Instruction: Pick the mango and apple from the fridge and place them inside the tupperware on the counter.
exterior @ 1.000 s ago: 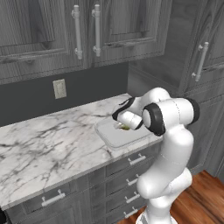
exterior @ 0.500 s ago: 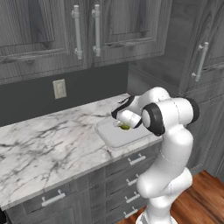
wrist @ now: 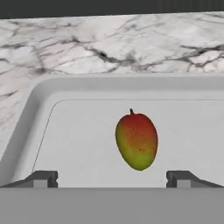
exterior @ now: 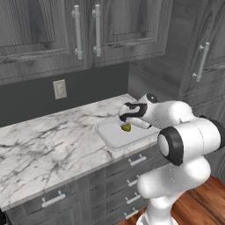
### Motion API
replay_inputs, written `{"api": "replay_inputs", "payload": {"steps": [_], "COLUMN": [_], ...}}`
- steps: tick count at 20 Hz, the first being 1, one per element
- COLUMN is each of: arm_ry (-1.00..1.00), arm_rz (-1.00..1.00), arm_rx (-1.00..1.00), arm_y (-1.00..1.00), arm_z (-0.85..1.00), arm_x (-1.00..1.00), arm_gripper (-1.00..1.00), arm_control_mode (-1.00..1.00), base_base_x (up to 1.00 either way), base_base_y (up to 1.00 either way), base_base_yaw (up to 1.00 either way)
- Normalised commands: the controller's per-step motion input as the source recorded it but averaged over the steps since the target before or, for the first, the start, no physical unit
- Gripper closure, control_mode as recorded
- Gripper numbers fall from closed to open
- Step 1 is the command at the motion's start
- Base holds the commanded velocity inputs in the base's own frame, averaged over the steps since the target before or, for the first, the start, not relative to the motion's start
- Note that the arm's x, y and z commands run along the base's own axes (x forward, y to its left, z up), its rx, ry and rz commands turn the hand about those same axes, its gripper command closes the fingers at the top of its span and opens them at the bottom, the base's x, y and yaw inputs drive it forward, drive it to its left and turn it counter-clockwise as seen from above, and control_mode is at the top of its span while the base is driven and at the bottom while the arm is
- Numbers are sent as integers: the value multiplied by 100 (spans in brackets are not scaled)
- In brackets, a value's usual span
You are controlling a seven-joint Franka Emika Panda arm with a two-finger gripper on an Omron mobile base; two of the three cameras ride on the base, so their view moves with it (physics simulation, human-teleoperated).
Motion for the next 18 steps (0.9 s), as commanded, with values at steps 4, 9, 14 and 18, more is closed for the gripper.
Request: {"api": "replay_inputs", "payload": {"steps": [4,9,14,18], "arm_ry": [1,0,0,5], "arm_rz": [0,0,0,-5], "arm_rx": [0,-2,-3,-2], "arm_y": [-20,-22,-3,-1], "arm_z": [88,90,91,89], "arm_x": [-98,-100,-80,-55], "arm_gripper": [-100,-100,-100,-100], "arm_control_mode": [-100,-100,-100,-100], "base_base_x": [0,0,0,0], "base_base_y": [0,0,0,0], "base_base_yaw": [0,0,0,0]}}
